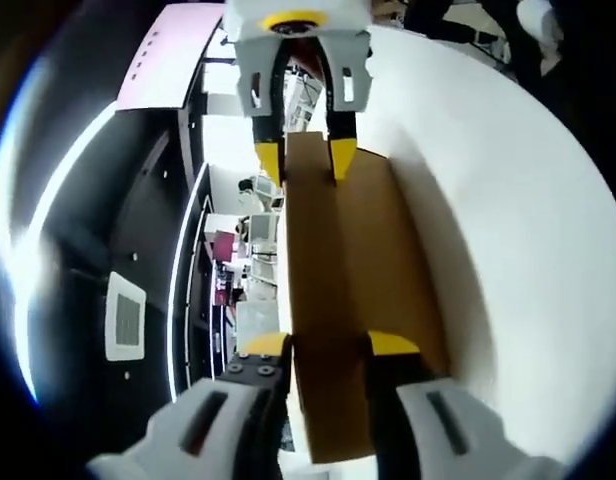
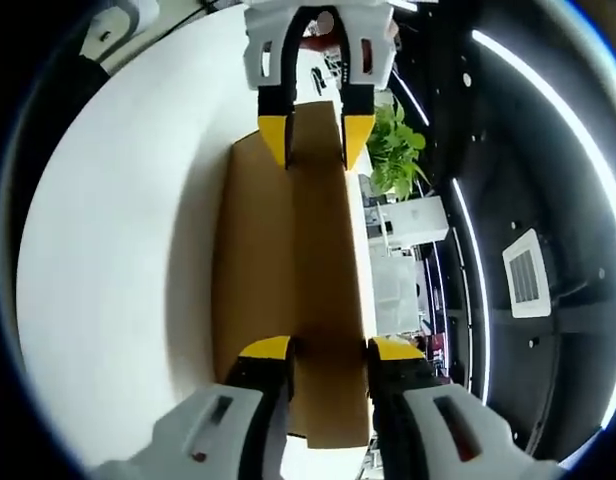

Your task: Operate the shoe box by opening the lid, removing the specified soft item, and placing it in the target area until the item is outside and the box remains undamaged.

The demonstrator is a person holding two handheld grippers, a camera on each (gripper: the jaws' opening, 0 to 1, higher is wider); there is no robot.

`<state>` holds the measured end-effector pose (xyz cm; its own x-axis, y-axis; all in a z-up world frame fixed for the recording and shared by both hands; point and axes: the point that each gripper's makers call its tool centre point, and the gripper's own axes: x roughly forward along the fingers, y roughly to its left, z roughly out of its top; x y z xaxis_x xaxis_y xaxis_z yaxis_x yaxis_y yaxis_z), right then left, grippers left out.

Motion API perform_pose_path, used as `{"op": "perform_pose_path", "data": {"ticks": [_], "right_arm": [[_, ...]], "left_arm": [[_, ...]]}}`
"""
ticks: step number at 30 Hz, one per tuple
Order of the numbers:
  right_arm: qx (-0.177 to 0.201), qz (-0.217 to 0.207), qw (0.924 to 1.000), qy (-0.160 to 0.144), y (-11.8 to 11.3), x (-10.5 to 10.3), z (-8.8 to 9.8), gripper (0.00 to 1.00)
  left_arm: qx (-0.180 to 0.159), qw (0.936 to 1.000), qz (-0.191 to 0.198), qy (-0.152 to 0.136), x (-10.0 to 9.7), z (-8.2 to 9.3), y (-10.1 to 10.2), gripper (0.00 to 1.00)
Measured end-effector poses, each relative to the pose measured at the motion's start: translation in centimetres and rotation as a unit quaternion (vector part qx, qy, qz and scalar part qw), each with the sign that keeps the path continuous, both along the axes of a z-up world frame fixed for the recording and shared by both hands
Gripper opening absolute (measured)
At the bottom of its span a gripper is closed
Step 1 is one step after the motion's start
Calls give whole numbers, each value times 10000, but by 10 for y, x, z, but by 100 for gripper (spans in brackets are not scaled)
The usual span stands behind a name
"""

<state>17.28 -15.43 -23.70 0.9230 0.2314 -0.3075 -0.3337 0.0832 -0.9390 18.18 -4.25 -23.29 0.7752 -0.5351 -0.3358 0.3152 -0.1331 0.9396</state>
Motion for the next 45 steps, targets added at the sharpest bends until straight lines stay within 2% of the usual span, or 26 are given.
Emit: {"op": "perform_pose_path", "data": {"ticks": [2,7,8,10,11,13,19,24,29,45], "right_arm": [[12,-47,10000,-4,1,1,2,28],[-58,-43,10000,10,0,3,1,28],[-56,-40,10000,-7,0,4,2,28],[11,-29,10000,-41,0,4,7,28],[22,-35,10000,-50,0,4,8,28],[44,-28,9999,-87,0,4,11,28],[60,-19,9998,-178,-1,3,18,27],[24,-20,9997,-223,-1,4,18,27],[-203,56,9992,-335,1,8,18,28],[-156,56,9994,-307,2,14,26,28]], "left_arm": [[50,9999,88,-116,-2,2,0,29],[120,9997,154,-141,1,-1,1,29],[41,9997,191,-127,1,1,2,29],[-355,9983,426,-156,5,10,6,32],[-408,9980,440,-213,6,14,7,34],[-222,9987,391,-240,8,12,8,34],[-38,9983,464,-363,17,9,9,31],[-144,9984,478,-280,15,12,9,31],[-181,9986,452,-225,14,13,9,31],[-309,9988,367,-138,14,23,9,30]]}}
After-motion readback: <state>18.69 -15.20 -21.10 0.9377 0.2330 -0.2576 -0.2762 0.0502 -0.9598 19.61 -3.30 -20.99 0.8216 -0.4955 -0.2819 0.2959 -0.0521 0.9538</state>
